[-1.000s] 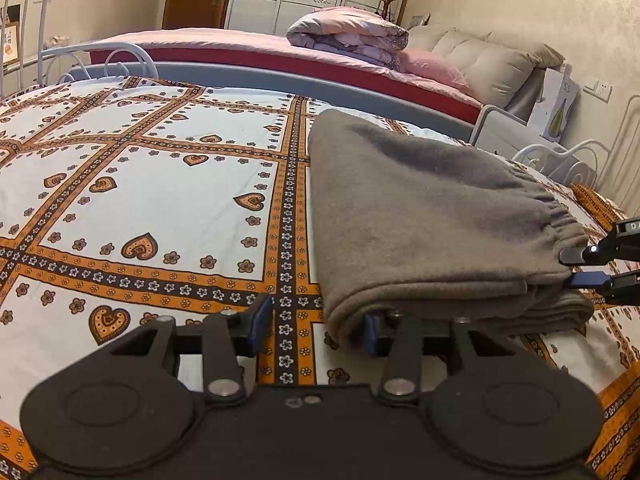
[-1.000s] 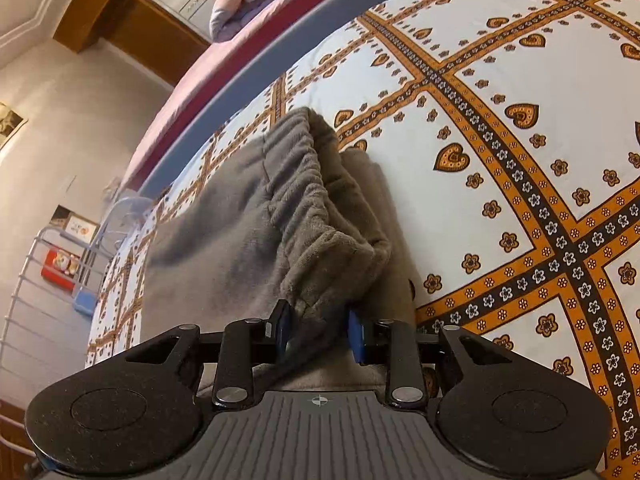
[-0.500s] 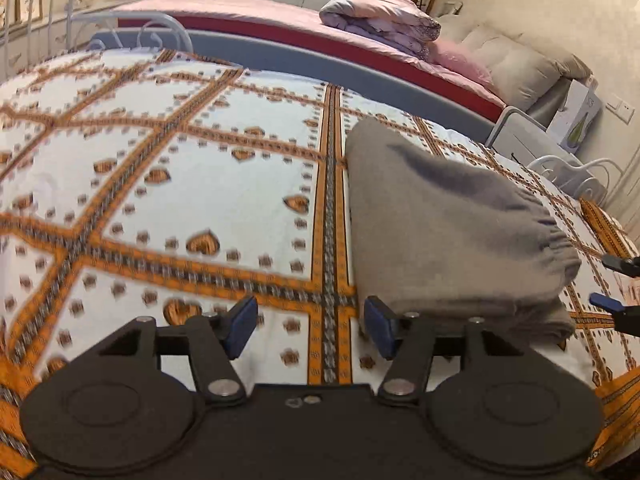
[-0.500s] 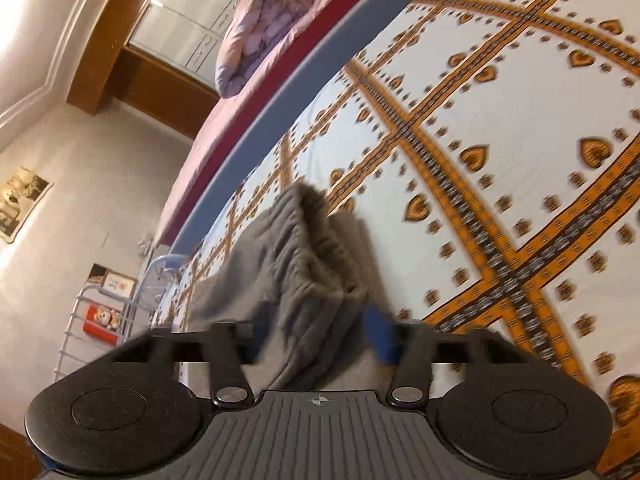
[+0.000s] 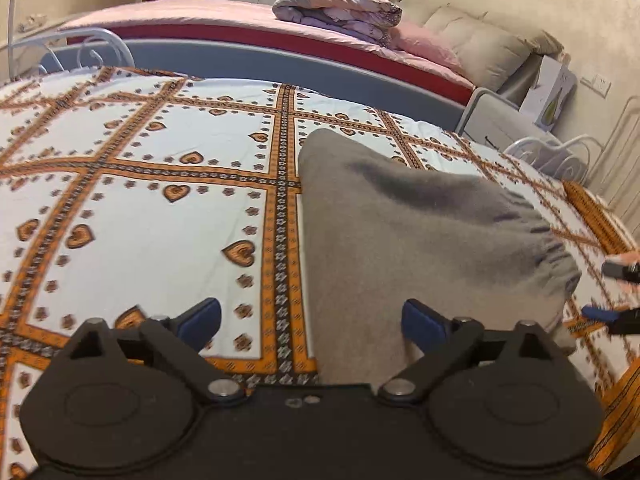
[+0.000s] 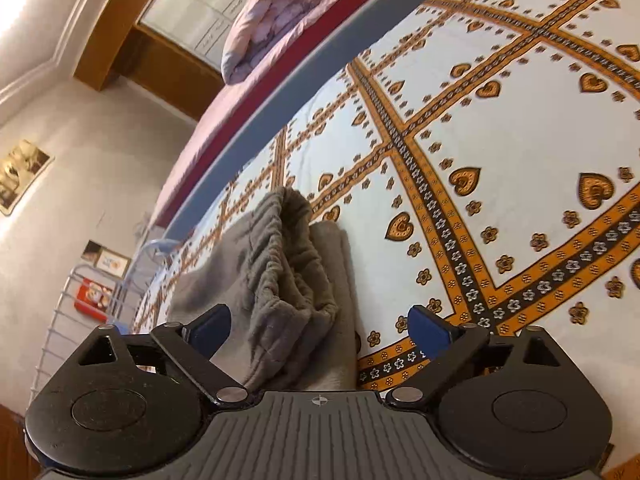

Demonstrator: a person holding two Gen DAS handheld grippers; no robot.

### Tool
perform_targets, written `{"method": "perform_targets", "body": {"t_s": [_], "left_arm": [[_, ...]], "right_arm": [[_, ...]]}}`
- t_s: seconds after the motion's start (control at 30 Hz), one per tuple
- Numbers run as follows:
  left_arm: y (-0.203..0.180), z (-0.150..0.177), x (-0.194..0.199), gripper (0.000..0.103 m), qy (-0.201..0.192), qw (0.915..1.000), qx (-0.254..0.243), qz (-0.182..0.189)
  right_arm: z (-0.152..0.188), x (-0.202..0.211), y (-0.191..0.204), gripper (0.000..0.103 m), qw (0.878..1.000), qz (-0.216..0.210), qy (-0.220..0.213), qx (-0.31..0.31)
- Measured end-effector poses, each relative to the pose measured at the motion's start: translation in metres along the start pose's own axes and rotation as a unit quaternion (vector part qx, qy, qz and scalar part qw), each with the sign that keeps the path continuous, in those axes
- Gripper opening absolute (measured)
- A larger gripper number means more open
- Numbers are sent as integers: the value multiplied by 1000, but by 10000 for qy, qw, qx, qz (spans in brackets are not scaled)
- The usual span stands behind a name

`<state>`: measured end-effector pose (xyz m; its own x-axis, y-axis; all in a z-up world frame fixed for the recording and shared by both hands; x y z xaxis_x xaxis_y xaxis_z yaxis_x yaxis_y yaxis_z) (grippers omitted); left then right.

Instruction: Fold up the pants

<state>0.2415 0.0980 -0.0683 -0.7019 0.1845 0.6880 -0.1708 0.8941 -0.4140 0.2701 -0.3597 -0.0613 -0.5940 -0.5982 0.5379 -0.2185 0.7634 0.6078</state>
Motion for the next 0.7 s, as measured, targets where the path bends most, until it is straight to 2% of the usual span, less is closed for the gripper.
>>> {"method": "perform_targets", "body": {"t_s": [0.17, 0.33, 0.4, 0.47, 0.53, 0.63, 0.7], "left_arm": [[2, -10, -16, 95, 43, 9996, 273, 93], [4, -17, -32, 96, 284, 9989, 357, 102], [4, -21, -37, 93, 375, 9981, 385, 294], [6, -24, -46, 83, 623, 9942, 602, 642], [9, -25, -56, 77, 844, 9896, 763, 882], [10, -29, -64, 76, 951, 9869, 690, 1111], [7, -30, -67, 76, 1020, 9849, 631, 1248]], "right_arm": [[-3, -22, -2, 97, 9997, -36, 221, 101], [-5, -37, -5, 97, 9994, -136, 295, 84], [-6, -43, 0, 97, 9988, -22, 369, 319], [-6, -49, 3, 97, 9980, 25, 425, 472], [-4, -55, 0, 97, 9983, -91, 457, 340], [-5, -58, -2, 98, 9982, -214, 452, 330], [-5, -60, -5, 98, 9972, -565, 469, 171]]}}
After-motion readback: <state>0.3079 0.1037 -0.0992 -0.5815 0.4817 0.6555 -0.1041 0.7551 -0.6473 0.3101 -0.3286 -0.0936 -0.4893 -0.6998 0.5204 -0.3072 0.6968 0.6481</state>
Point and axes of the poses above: each gripper's, at about its wrist camera, not at the fingertips, and x roughly against the way its jaws point, y to its left, z to its underside, the point moved 4 cm from there along -x, roughly the way its jaws point, and after that the axes turned 15 degrees about x, right-handed, at the moved point
